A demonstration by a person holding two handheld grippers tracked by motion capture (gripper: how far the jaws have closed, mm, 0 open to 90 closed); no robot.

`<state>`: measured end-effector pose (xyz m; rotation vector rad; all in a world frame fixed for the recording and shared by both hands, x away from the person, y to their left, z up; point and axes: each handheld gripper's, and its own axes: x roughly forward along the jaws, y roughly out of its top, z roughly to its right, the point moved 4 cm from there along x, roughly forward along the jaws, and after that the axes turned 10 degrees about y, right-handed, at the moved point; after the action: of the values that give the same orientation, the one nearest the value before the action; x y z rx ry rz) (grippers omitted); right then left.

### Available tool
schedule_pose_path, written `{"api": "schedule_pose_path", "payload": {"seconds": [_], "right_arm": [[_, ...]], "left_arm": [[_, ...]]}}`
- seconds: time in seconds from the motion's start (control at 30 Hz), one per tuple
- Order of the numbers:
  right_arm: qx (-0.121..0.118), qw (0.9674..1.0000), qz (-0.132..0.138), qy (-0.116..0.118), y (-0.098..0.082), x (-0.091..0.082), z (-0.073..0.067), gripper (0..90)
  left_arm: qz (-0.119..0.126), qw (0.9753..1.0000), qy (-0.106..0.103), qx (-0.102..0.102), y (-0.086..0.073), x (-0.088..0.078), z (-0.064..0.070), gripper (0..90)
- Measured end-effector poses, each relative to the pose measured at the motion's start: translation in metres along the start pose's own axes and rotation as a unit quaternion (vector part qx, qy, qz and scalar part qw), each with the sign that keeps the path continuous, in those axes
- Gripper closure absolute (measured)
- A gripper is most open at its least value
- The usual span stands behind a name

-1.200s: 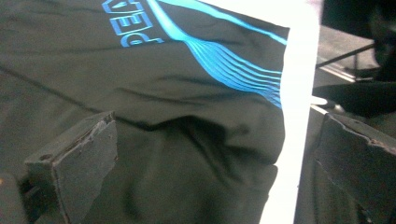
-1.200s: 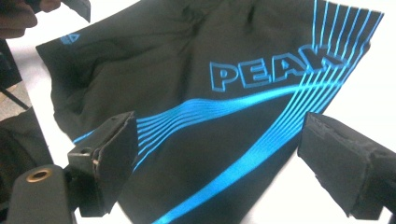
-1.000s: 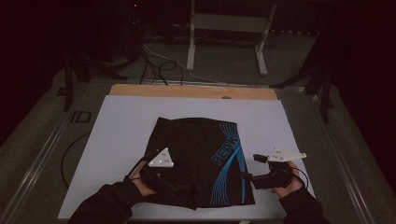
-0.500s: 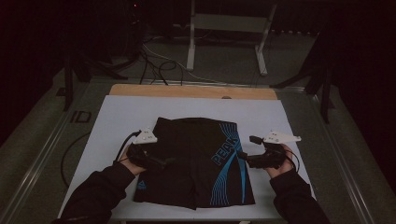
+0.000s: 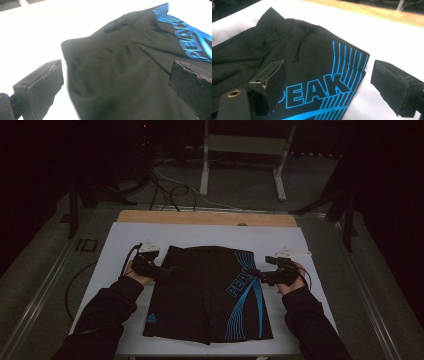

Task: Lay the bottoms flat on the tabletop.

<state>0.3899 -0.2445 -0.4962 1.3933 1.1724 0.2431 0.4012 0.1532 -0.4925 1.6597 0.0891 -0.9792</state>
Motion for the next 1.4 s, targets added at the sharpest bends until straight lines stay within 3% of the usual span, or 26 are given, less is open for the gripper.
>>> {"api": "schedule_pose_path", "payload": {"seconds": [0.13,0.2,0.37,0.5,0.53,0.7,0.73,0.87,0.97,1.07,1.1,1.13,1.2,1.23,1.27,1.3,1.4], "right_arm": [[0.005,0.9997,-0.012,-0.02,0.0,0.009,0.01,9.7],[0.011,0.9998,-0.01,-0.015,-0.001,0.013,0.014,9.6],[0.019,0.9993,-0.023,-0.023,-0.002,0.026,0.025,10.2],[0.037,0.9984,-0.027,-0.032,-0.003,0.035,0.033,10.8],[0.043,0.9978,-0.036,-0.035,-0.005,0.04,0.037,14.9],[0.059,0.9954,-0.053,-0.053,-0.008,0.053,0.049,22.3],[0.064,0.9947,-0.056,-0.057,-0.008,0.055,0.051,22.8],[0.075,0.9934,-0.061,-0.062,-0.009,0.061,0.057,32.5],[0.076,0.9931,-0.066,-0.06,-0.011,0.065,0.059,39.5],[0.072,0.9934,-0.07,-0.056,-0.01,0.068,0.059,42.8],[0.071,0.9933,-0.068,-0.061,-0.01,0.07,0.059,44.7],[0.073,0.9931,-0.068,-0.062,-0.009,0.072,0.059,50.0],[0.067,0.993,-0.071,-0.067,-0.007,0.072,0.058,59.4],[0.067,0.993,-0.071,-0.067,-0.007,0.072,0.058,59.4],[0.068,0.9932,-0.066,-0.067,-0.006,0.073,0.058,65.3],[0.067,0.9932,-0.067,-0.067,-0.004,0.072,0.058,76.8],[0.065,0.994,-0.058,-0.066,0.001,0.07,0.057,81.2]], "left_arm": [[-0.001,0.9999,0.009,-0.008,0.001,0.017,-0.013,0.5],[0.009,0.9998,0.016,-0.011,0.001,0.024,-0.018,0.5],[-0.012,0.9988,0.021,-0.043,0.003,0.04,-0.029,0.5],[-0.026,0.9979,0.03,-0.051,0.002,0.053,-0.036,1.4],[-0.029,0.9974,0.032,-0.057,0.001,0.057,-0.038,7.1],[-0.037,0.9956,0.033,-0.079,-0.003,0.068,-0.046,16.5],[-0.042,0.9943,0.022,-0.095,-0.006,0.072,-0.05,16.5],[-0.035,0.9928,-0.008,-0.115,-0.006,0.077,-0.052,28.1],[-0.041,0.9919,-0.028,-0.117,-0.005,0.083,-0.049,36.2],[-0.044,0.9916,-0.034,-0.117,-0.006,0.087,-0.047,44.3],[-0.048,0.9904,-0.04,-0.123,-0.006,0.09,-0.046,44.3],[-0.047,0.9902,-0.039,-0.126,-0.006,0.09,-0.046,50.2],[-0.04,0.9919,-0.037,-0.115,-0.005,0.089,-0.044,58.6],[-0.04,0.9919,-0.037,-0.115,-0.005,0.089,-0.044,63.6],[-0.03,0.993,-0.032,-0.11,-0.003,0.086,-0.043,63.6],[-0.024,0.9932,-0.034,-0.109,-0.001,0.084,-0.042,72.9],[-0.001,0.9949,-0.032,-0.096,0.004,0.076,-0.039,78.4]]}}
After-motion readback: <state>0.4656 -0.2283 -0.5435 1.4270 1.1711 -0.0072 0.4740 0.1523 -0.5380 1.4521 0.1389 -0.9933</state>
